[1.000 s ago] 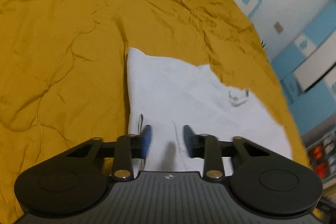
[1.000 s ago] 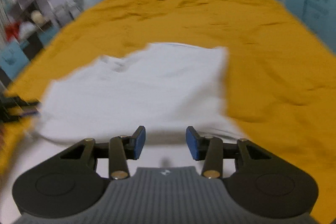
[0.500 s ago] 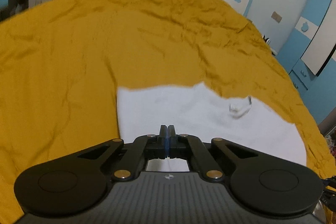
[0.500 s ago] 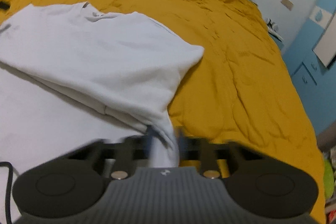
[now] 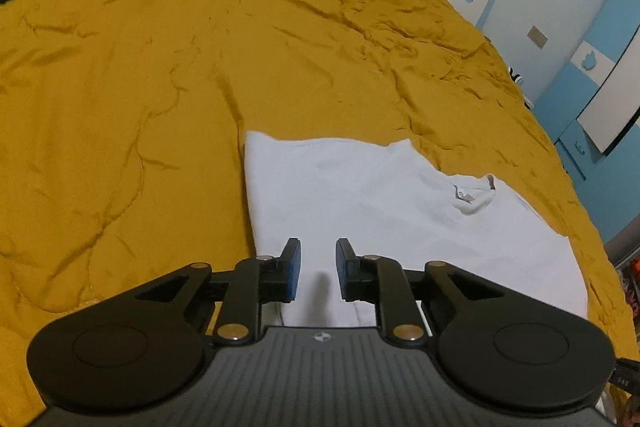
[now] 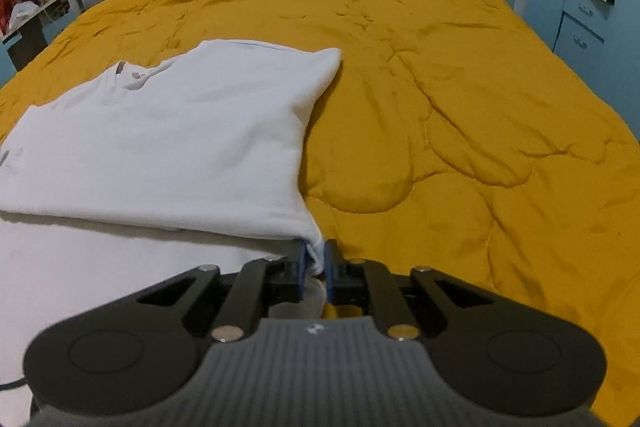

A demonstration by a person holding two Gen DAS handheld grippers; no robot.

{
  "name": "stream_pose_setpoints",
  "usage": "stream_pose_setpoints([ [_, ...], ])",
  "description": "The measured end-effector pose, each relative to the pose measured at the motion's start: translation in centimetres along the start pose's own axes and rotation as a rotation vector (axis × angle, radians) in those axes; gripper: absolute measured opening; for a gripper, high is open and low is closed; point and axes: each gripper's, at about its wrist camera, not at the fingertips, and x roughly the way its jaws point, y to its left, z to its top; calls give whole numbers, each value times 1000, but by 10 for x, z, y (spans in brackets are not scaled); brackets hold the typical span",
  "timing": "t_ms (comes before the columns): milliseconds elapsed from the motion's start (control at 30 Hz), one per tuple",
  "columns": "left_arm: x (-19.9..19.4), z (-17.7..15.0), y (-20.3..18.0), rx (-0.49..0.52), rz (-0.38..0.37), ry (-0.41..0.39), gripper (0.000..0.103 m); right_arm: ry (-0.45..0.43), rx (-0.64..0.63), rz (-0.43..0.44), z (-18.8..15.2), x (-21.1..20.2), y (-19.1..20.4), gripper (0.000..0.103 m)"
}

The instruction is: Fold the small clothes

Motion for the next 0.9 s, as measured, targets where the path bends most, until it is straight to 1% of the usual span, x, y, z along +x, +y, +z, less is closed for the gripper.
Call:
stream_pose_setpoints([
  [100,11,-2,2,10,-3,26,21,4,12,5,-1,0,-1,3],
  [233,17,-10,0,50,37,42,21,8,8,1,-3,1,0,4],
  [267,18,-12,0,66,61,42,21,9,9,2,-3,2,0,4],
  [300,17,-14,0,76,75,31,18,9,10,2,-3,3,0,4],
  [367,13,-14,1,69,76,6,18,8,12,3,-4,3,0,4],
  [400,10,-15,0,72,77,-7,22,6,12,3,-4,3,0,4],
  [433,8,-16,-2,92,84,-13,30,6,11,5,-5,3,-1,4],
  [500,8,-20,-9,160,109,-25,37,5,12,7,-5,3,-1,4],
  [567,12,-24,-14,211,130,-11,38,3,12,7,-5,2,-1,4],
  [600,15,-26,-15,233,155,-8,38,1,11,8,-5,2,-1,4],
  [633,17,-28,-16,242,164,-11,38,1,13,9,-6,2,-1,4],
  [700,18,-31,-15,244,158,-15,38,1,14,10,-6,2,-2,4],
  [767,19,-32,-16,257,151,-15,34,2,14,10,-6,2,-2,4],
  [800,18,-32,-17,266,151,-16,26,2,13,10,-5,2,-2,4],
  [833,18,-32,-17,273,155,-19,8,2,13,10,-5,2,-2,4],
  [900,15,-30,-16,264,145,-28,8,2,13,10,-5,2,-2,4],
])
